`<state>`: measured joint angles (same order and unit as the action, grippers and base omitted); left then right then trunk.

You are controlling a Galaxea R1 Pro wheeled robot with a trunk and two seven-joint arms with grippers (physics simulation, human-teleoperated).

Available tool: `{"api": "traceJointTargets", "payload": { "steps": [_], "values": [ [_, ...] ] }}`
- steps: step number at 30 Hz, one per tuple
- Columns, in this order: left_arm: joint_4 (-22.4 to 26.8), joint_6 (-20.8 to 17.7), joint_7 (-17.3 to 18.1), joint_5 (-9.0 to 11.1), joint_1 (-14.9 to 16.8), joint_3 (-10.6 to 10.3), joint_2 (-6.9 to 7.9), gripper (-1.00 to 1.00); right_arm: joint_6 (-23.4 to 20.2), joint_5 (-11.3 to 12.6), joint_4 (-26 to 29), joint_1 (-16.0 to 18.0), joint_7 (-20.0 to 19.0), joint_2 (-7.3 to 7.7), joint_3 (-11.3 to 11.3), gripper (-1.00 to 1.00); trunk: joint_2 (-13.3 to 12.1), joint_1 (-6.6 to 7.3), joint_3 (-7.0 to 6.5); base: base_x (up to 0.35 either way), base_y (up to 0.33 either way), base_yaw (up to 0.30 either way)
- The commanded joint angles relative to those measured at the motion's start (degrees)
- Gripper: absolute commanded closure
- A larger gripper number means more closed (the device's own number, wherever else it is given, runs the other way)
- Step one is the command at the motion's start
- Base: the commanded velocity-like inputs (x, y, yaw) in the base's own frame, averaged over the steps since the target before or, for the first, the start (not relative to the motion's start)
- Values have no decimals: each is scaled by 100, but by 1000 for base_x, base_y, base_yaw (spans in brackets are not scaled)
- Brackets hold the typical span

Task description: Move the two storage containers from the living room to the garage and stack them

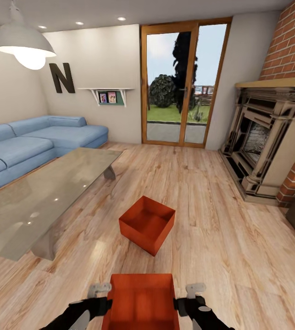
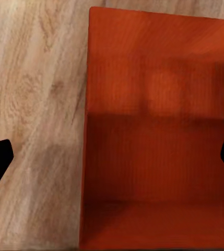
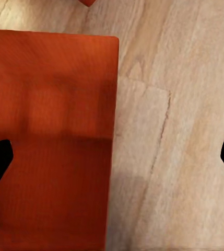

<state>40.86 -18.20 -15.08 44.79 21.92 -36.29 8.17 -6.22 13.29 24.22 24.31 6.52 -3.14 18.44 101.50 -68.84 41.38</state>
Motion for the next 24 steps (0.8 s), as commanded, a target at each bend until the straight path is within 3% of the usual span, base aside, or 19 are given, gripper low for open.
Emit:
{"api": "traceJointTargets", "payload": {
  "steps": [1, 2, 6, 19, 24],
  "values": [
    [23, -21, -18, 52, 6, -8, 11, -100, -47, 56, 12, 3, 50, 5, 48, -100, 3, 0, 6, 0, 0, 0],
    [45, -58, 90, 22, 6, 165, 16, -100, -88, 58, 27, 6, 47, 6, 46, -100, 3, 0, 6, 0, 0, 0],
    [66, -61, 127, 3, 6, 250, 17, -100, -89, 59, 45, 66, 44, 6, 52, -100, 3, 0, 6, 0, 0, 0],
    [95, -26, 135, -24, 6, 259, 18, -100, -97, 36, 48, 131, 46, 14, 54, -100, 3, 0, 6, 0, 0, 0],
    [84, -41, 122, -36, 6, 266, 83, -100, -96, 40, 48, 136, 44, 15, 54, -100, 3, 0, 6, 0, 0, 0]
  ]
}}
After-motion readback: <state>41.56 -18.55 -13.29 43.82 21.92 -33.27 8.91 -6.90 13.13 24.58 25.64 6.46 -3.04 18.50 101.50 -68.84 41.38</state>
